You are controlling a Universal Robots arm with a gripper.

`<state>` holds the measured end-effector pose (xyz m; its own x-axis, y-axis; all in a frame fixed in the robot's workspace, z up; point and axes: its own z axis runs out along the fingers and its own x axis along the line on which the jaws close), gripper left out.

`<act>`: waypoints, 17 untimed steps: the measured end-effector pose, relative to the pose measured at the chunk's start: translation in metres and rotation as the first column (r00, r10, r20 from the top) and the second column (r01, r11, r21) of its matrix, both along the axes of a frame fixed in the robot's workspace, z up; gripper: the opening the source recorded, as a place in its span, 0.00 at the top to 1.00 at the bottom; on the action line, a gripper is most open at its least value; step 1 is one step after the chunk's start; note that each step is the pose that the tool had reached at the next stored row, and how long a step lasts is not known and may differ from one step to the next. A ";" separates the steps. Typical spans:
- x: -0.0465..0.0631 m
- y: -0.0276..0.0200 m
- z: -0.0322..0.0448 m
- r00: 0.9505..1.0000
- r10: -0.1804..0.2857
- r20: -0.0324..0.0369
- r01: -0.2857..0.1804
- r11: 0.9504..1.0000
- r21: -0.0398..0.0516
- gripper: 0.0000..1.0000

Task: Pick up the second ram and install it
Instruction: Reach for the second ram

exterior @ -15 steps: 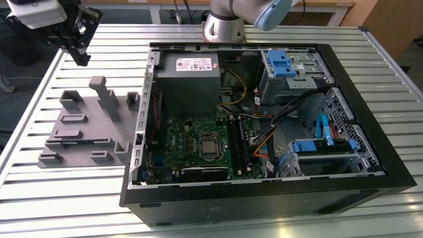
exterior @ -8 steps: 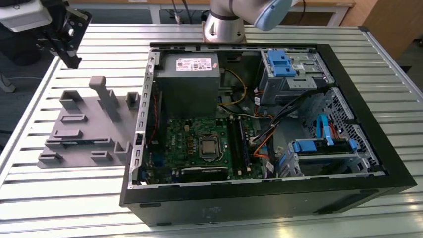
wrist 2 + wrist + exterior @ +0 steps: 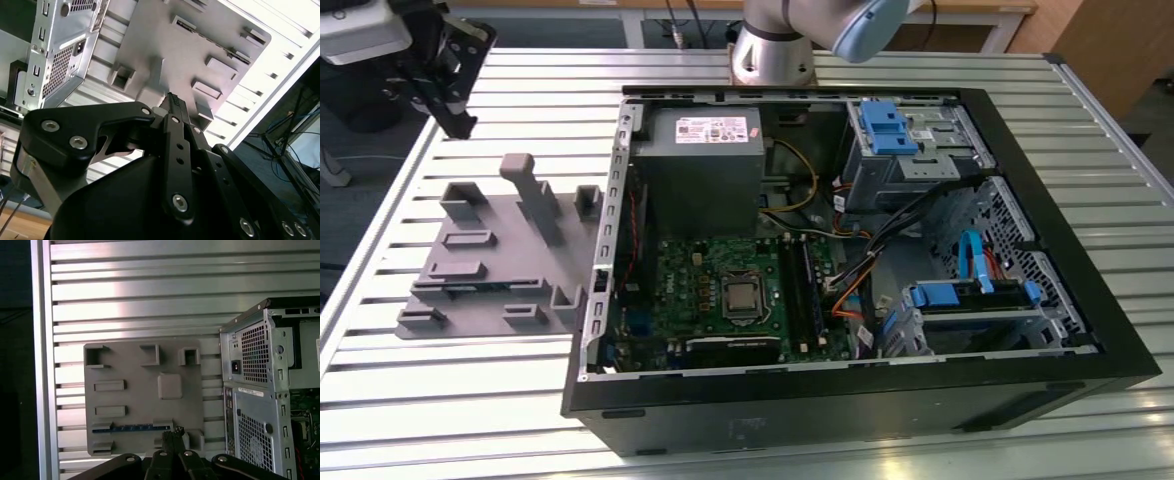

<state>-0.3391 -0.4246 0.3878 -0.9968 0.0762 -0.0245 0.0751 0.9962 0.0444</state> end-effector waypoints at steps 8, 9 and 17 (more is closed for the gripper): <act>-0.010 -0.0001 0.0001 1.000 0.000 0.000 0.000 1.000 0.000 0.89; -0.012 -0.0001 0.0000 1.000 0.000 0.000 0.000 1.000 0.000 0.89; -0.020 -0.0001 0.0000 1.000 0.000 0.000 0.000 1.000 0.000 0.89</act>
<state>-0.3590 -0.4247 0.3879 -0.9968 0.0762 -0.0245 0.0751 0.9962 0.0443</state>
